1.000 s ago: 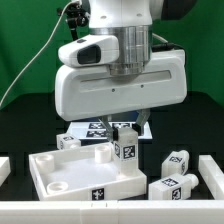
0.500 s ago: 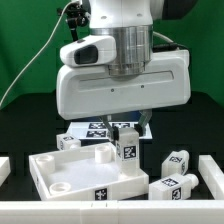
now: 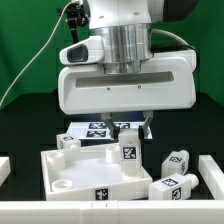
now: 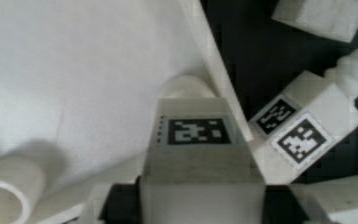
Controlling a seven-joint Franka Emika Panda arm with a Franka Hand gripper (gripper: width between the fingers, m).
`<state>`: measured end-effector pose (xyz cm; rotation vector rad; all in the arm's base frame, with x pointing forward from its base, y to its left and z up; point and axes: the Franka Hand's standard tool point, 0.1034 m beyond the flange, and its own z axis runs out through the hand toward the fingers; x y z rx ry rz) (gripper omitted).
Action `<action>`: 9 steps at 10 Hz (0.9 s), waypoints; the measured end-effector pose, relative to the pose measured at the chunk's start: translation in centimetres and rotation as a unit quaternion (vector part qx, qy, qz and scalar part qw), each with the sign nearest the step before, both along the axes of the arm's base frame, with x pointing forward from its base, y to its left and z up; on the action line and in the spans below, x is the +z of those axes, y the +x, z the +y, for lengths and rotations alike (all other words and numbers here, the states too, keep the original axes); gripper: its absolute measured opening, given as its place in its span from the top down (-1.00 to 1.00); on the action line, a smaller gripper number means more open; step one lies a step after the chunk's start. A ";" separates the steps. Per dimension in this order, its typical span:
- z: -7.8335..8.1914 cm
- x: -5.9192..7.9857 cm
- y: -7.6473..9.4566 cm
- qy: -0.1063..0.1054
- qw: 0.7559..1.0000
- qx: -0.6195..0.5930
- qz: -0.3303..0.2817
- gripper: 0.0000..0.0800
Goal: Assemble one leg
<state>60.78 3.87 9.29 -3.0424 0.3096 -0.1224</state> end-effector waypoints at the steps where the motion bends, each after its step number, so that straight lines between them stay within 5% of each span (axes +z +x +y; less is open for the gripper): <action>1: 0.5 0.0 0.0 0.011 0.998 -0.065 0.001 0.30; 5: 2.3 -0.1 -0.1 0.055 0.950 -0.305 0.022 0.30; 8: 2.6 -0.1 -0.1 0.057 0.945 -0.320 0.024 0.30; 9: 2.8 0.0 -0.1 0.053 0.956 -0.288 0.021 -0.13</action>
Offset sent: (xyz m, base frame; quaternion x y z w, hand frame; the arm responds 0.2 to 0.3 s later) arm -0.0085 0.0039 -0.0071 -0.0074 -0.0022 0.2423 0.9702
